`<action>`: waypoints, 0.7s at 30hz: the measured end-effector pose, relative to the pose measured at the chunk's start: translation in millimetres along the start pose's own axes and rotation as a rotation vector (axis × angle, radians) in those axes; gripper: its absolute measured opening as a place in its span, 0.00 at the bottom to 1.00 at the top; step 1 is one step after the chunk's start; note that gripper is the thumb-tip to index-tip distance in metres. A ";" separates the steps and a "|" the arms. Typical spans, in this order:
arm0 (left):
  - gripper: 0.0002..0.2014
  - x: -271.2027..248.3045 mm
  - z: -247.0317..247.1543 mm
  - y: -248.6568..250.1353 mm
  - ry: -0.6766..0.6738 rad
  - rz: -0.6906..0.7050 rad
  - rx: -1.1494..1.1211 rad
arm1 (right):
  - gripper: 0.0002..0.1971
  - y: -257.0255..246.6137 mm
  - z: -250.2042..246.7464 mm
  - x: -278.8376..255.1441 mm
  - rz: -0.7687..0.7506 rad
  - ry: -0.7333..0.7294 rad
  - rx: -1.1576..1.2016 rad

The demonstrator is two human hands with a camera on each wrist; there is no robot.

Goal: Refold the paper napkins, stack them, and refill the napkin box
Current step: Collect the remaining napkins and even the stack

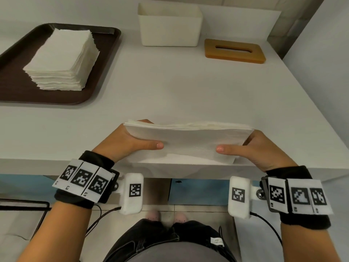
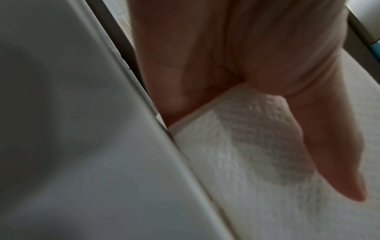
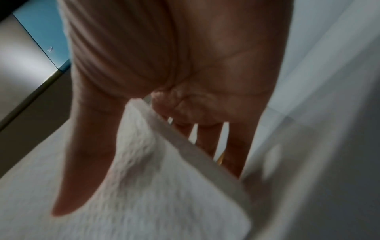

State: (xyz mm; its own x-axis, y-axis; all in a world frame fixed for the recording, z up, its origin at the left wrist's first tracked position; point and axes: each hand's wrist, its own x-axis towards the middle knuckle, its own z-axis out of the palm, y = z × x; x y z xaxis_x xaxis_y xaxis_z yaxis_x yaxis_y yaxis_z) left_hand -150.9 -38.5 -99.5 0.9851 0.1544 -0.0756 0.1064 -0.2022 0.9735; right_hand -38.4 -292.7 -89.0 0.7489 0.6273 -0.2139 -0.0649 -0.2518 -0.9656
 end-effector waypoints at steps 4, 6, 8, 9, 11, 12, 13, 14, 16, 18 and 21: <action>0.12 1.2 3.8 0.4 -0.002 -0.010 -0.027 | 0.17 -3.1 7.2 0.5 -0.014 -0.025 -0.015; 0.13 2.7 5.9 1.8 -0.004 -0.012 -0.017 | 0.19 -5.4 11.6 2.9 -0.030 -0.029 -0.015; 0.11 5.0 7.0 4.0 0.010 -0.025 -0.025 | 0.19 -11.5 14.0 7.4 -0.029 -0.015 -0.015; 0.12 7.2 5.7 5.8 0.029 -0.035 -0.043 | 0.19 -16.3 13.9 10.8 -0.027 -0.005 -0.021; 0.18 15.5 -1.3 12.2 0.081 -0.028 -0.096 | 0.21 -32.0 11.0 20.3 -0.045 0.011 -0.036; 0.21 22.3 -7.1 17.9 0.108 -0.011 -0.117 | 0.22 -43.1 8.6 26.8 -0.066 0.019 -0.040; 0.23 30.3 -13.2 26.2 0.127 0.009 -0.132 | 0.23 -56.3 5.6 34.1 -0.091 0.020 -0.039; 0.24 39.6 -20.6 37.0 0.145 0.033 -0.142 | 0.26 -71.6 2.1 43.0 -0.114 0.016 -0.031; 0.25 62.7 -36.0 63.3 0.171 0.089 -0.172 | 0.30 -106.7 -6.8 63.9 -0.174 0.006 -0.014; 0.27 90.1 -51.8 95.0 0.195 0.152 -0.201 | 0.26 -145.2 -17.7 88.6 -0.218 0.025 -0.002; 0.25 133.2 -76.9 141.1 0.274 0.147 -0.246 | 0.16 -199.1 -31.8 129.4 -0.244 0.082 0.021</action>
State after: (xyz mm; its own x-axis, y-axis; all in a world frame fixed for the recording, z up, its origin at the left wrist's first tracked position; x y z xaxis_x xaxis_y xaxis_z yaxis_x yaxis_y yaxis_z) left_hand -15.1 27.9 44.4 0.9112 0.4003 0.0969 -0.1017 -0.0094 0.9948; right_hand 92.4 -184.8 80.3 0.7948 0.6057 0.0373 0.1110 -0.0847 -0.9902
